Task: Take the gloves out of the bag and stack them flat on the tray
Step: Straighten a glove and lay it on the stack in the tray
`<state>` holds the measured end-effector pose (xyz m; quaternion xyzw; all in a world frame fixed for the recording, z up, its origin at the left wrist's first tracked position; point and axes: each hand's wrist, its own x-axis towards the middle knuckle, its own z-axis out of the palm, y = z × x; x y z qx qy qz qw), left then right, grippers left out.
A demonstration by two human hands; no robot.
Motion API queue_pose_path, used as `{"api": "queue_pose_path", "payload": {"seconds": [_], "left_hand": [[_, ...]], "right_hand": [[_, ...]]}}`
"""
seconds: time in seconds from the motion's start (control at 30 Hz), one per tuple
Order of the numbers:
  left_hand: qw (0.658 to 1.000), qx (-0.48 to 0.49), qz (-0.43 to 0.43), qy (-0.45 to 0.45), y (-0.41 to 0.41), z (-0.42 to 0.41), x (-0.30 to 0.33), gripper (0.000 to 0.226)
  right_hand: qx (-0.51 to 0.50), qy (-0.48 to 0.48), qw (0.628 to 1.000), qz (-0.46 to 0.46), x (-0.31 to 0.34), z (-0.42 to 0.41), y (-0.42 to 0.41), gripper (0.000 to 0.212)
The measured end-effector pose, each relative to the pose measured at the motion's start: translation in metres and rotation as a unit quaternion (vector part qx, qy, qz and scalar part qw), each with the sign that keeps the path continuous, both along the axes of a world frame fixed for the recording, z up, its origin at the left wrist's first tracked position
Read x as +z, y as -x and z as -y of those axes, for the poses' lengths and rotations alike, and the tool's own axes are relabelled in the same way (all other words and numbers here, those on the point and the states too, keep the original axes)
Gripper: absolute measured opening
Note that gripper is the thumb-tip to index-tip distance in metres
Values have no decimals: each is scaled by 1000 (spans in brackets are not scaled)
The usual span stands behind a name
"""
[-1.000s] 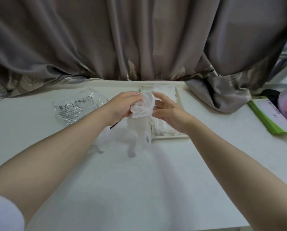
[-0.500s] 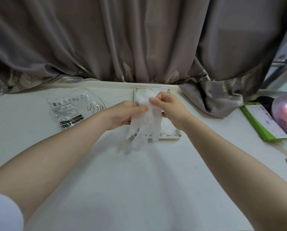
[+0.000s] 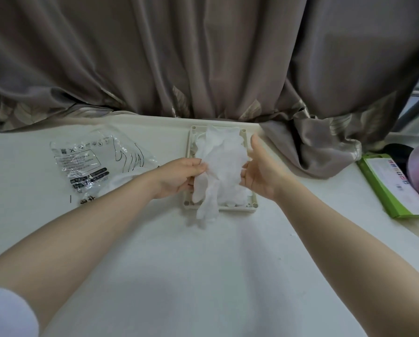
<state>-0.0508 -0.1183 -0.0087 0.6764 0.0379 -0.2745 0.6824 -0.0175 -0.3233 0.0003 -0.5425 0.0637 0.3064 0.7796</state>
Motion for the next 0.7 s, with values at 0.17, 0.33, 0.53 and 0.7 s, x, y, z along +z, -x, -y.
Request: {"api": "queue_pose_path", "payload": {"seconds": [0.17, 0.33, 0.53, 0.7], "left_hand": [[1000, -13, -2, 12, -24, 7, -12, 29], [998, 19, 31, -55, -64, 14, -23, 52], [980, 93, 105, -143, -111, 16, -41, 63], [906, -5, 212, -367, -123, 13, -56, 56]], "right_hand": [[46, 1, 999, -29, -25, 8, -20, 55], [-7, 36, 996, 84, -36, 6, -67, 50], [-12, 185, 966, 179, -45, -14, -123, 60], [78, 425, 857, 283, -66, -25, -149, 73]]}}
